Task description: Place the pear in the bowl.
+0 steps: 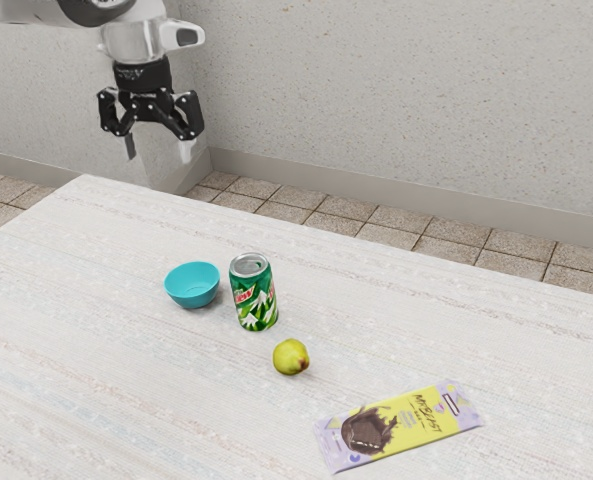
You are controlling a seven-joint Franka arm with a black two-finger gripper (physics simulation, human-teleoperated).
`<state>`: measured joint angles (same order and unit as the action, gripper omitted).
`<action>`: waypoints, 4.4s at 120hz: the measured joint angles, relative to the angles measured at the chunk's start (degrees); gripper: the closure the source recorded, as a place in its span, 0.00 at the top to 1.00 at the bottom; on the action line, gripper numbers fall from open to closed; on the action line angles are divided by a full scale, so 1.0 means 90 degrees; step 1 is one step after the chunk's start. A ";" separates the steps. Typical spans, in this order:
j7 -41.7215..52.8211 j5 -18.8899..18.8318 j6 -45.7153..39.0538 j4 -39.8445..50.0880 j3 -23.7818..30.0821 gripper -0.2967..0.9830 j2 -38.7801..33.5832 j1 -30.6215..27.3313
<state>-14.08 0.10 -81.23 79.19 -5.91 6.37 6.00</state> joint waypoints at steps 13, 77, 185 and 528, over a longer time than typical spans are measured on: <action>0.0029 -0.0008 -0.0230 -0.0017 0.0000 0.77 0.0030 0.0000; -0.3033 0.0221 -0.2102 0.2165 -0.0299 0.77 0.0576 0.2000; -0.5434 0.1116 -0.5425 0.3927 -0.0358 0.77 0.1744 0.1882; -0.5020 0.0271 -0.3891 0.1261 -0.0514 0.37 0.2732 -0.0635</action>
<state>-59.26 2.54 -116.25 90.54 -10.54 30.96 0.28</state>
